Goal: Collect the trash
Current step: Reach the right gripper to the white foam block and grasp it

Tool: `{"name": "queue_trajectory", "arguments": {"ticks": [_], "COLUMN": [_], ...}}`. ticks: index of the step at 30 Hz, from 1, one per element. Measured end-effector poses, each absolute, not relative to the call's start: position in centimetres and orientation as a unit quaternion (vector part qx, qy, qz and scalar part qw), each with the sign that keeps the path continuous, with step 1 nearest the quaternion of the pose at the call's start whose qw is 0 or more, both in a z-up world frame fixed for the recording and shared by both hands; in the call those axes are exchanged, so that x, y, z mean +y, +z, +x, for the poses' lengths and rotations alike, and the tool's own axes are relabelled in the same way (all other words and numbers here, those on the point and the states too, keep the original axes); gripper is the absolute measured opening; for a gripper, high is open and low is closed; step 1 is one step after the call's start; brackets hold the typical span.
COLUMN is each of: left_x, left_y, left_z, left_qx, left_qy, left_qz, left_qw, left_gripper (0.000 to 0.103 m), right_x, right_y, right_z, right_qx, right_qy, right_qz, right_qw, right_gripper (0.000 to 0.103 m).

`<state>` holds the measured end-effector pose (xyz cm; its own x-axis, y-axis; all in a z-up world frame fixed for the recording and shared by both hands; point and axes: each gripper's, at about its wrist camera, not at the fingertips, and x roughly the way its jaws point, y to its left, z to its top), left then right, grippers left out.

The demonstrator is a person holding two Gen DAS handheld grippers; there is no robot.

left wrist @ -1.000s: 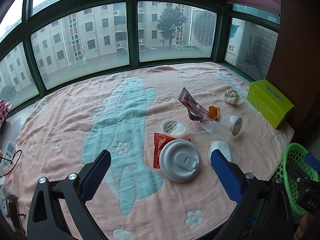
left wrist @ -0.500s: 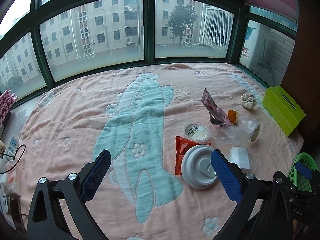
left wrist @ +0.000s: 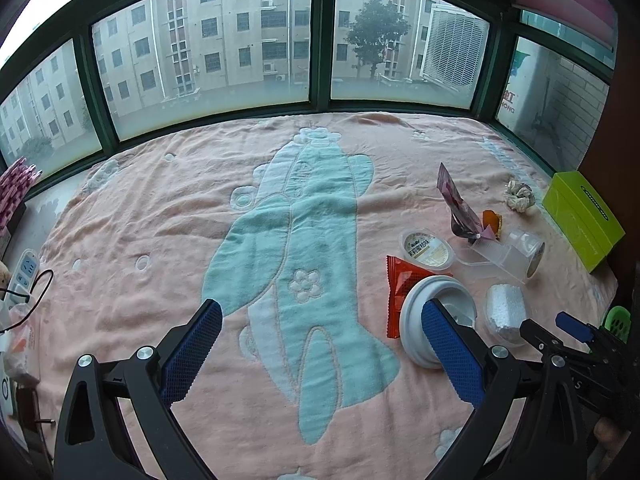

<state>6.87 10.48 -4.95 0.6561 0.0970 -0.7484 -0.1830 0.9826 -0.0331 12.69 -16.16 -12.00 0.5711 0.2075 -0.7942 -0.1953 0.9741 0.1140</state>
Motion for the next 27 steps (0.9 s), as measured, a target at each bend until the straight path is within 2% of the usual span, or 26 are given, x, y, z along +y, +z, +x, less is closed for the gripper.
{"name": "queue_trajectory", "arguments": {"ticks": [11,27], "left_x": [11.1,8.8], "left_y": [-6.7,-7.6], "left_z": [6.7,6.6], "left_qx": [0.426,0.441], "left_qy": [0.080,0.049], "left_qz": [-0.060,-0.051], "left_qw": [0.899,0.894], "left_gripper": [0.097,0.097], "right_x": [-15.2,-15.0], "right_y": [-14.6,-15.0], "right_z": [14.9,15.0], "right_qx": [0.474,0.477], "right_qy": [0.119,0.129], "right_qz": [-0.014,-0.009], "right_qw": [0.872,0.869], "right_gripper": [0.065,0.064]}}
